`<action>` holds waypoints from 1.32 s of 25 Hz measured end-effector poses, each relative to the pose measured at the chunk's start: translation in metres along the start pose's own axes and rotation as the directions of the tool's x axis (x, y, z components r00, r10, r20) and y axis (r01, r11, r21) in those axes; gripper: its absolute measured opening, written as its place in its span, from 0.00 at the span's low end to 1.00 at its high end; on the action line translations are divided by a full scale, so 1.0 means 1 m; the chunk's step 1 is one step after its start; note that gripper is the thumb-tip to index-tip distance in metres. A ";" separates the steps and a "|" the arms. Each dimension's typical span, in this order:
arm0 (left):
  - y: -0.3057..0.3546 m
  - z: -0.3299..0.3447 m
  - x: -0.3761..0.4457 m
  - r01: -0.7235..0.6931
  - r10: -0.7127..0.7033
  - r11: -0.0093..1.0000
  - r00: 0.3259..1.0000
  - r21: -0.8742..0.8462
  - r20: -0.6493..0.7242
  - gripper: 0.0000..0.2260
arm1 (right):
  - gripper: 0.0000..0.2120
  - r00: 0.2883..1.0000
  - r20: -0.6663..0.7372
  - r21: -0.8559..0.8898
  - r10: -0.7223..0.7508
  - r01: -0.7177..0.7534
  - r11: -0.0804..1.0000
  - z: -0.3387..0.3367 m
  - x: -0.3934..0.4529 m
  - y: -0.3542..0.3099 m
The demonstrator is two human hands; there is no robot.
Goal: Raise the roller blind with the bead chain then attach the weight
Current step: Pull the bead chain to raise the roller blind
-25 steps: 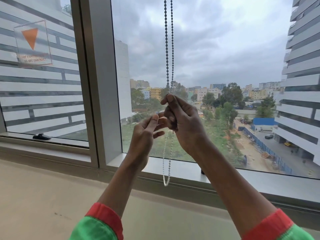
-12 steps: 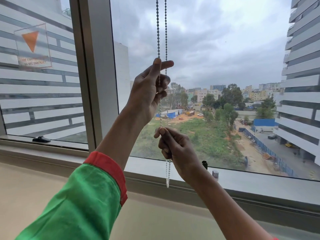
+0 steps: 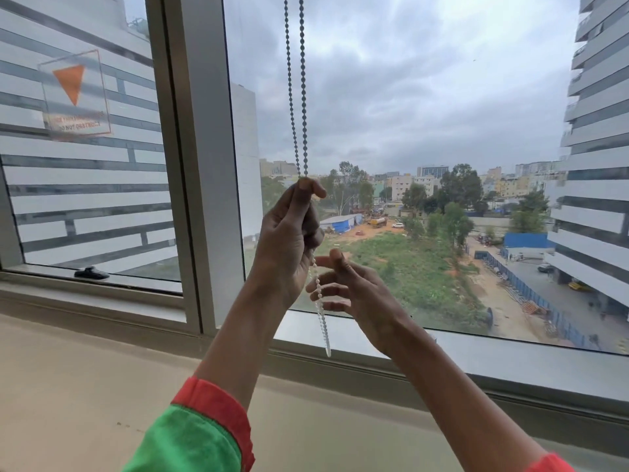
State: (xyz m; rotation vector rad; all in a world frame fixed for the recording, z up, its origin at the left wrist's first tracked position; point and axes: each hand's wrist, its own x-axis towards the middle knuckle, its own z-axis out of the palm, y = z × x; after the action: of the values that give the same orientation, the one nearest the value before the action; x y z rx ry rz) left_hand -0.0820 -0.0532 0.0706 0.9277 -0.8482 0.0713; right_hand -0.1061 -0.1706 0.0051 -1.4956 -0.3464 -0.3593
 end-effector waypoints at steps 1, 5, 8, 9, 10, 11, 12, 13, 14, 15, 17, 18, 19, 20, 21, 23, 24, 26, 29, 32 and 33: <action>-0.004 0.000 -0.005 0.008 -0.008 1.000 1.000 0.011 -0.005 0.11 | 0.20 0.999 -0.035 0.018 -0.004 0.005 1.000 -0.002 0.005 -0.005; -0.019 0.001 -0.022 0.054 -0.053 0.999 0.998 0.006 -0.028 0.10 | 0.13 0.991 -0.063 0.095 -0.115 0.121 0.988 -0.001 0.023 -0.039; -0.028 0.001 -0.033 0.103 -0.103 0.995 0.994 -0.009 -0.020 0.10 | 0.13 0.978 -0.052 0.113 -0.204 0.208 0.971 0.008 0.035 -0.073; -0.031 0.001 -0.036 0.110 -0.109 0.994 0.994 0.007 -0.011 0.10 | 0.14 0.972 -0.038 0.128 -0.230 0.233 0.964 0.011 0.039 -0.084; -0.033 0.000 -0.039 0.115 -0.115 0.993 0.993 0.030 -0.006 0.10 | 0.14 0.967 -0.023 0.138 -0.254 0.255 0.957 0.013 0.041 -0.094; -0.034 -0.001 -0.042 0.119 -0.119 0.991 0.993 0.058 -0.006 0.10 | 0.13 0.962 -0.013 0.140 -0.272 0.271 0.952 0.016 0.043 -0.101; -0.035 -0.003 -0.044 0.120 -0.120 0.989 0.993 0.087 -0.004 0.11 | 0.12 0.959 -0.015 0.133 -0.283 0.283 0.950 0.020 0.045 -0.106; -0.036 -0.004 -0.045 0.118 -0.119 0.986 0.993 0.114 0.002 0.11 | 0.11 0.956 -0.035 0.123 -0.291 0.293 0.948 0.023 0.045 -0.107; -0.036 -0.005 -0.046 0.116 -0.118 0.984 0.993 0.139 0.010 0.12 | 0.11 0.951 -0.068 0.111 -0.303 0.309 0.945 0.028 0.045 -0.105; -0.036 -0.007 -0.046 0.119 -0.122 0.980 0.992 0.161 0.012 0.12 | 0.10 0.940 -0.106 0.094 -0.323 0.333 0.938 0.033 0.044 -0.101; -0.038 -0.010 -0.044 0.169 -0.173 0.967 0.985 0.189 0.005 0.13 | 0.10 0.913 -0.163 0.042 -0.375 0.386 0.922 0.042 0.041 -0.090; -0.039 -0.011 -0.043 0.205 -0.210 0.960 0.978 0.192 0.006 0.13 | 0.10 0.904 -0.173 0.020 -0.392 0.401 0.916 0.045 0.039 -0.086; -0.039 -0.012 -0.042 0.237 -0.244 0.952 0.970 0.194 0.013 0.13 | 0.10 0.900 -0.177 0.004 -0.397 0.404 0.915 0.047 0.036 -0.082; -0.038 -0.013 -0.040 0.262 -0.271 0.943 0.962 0.206 0.016 0.13 | 0.10 0.901 -0.178 -0.005 -0.396 0.401 0.916 0.048 0.034 -0.079; -0.036 -0.014 -0.037 0.278 -0.288 0.931 0.958 0.236 0.011 0.13 | 0.10 0.902 -0.177 -0.003 -0.393 0.399 0.917 0.049 0.032 -0.076; -0.031 -0.016 -0.028 0.275 -0.285 0.913 0.959 0.302 -0.014 0.14 | 0.09 0.904 -0.164 0.026 -0.395 0.405 0.914 0.048 0.028 -0.070; -0.027 -0.016 -0.023 0.260 -0.263 0.912 0.964 0.318 -0.033 0.13 | 0.09 0.904 -0.158 0.045 -0.397 0.409 0.912 0.047 0.026 -0.066; -0.015 -0.014 -0.009 0.210 -0.198 0.933 0.978 0.291 -0.072 0.13 | 0.09 0.908 -0.152 0.076 -0.389 0.404 0.912 0.044 0.024 -0.060; 0.012 -0.005 0.012 0.131 -0.114 0.975 0.988 0.179 -0.102 0.14 | 0.10 0.918 -0.151 0.097 -0.366 0.382 0.919 0.036 0.018 -0.049; 0.035 0.008 0.027 0.082 -0.074 0.989 0.994 0.119 -0.076 0.15 | 0.12 0.930 -0.132 0.066 -0.343 0.354 0.933 0.031 0.009 -0.034; 0.041 0.013 0.030 0.063 -0.058 0.993 0.997 0.101 -0.054 0.14 | 0.12 0.934 -0.125 0.050 -0.336 0.344 0.938 0.031 0.006 -0.029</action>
State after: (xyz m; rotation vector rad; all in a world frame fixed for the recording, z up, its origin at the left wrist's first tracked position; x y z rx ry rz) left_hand -0.0860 -0.0465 0.1221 1.0437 -0.7746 0.0864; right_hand -0.1138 -0.1413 0.0348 -1.3374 -0.5230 -0.6997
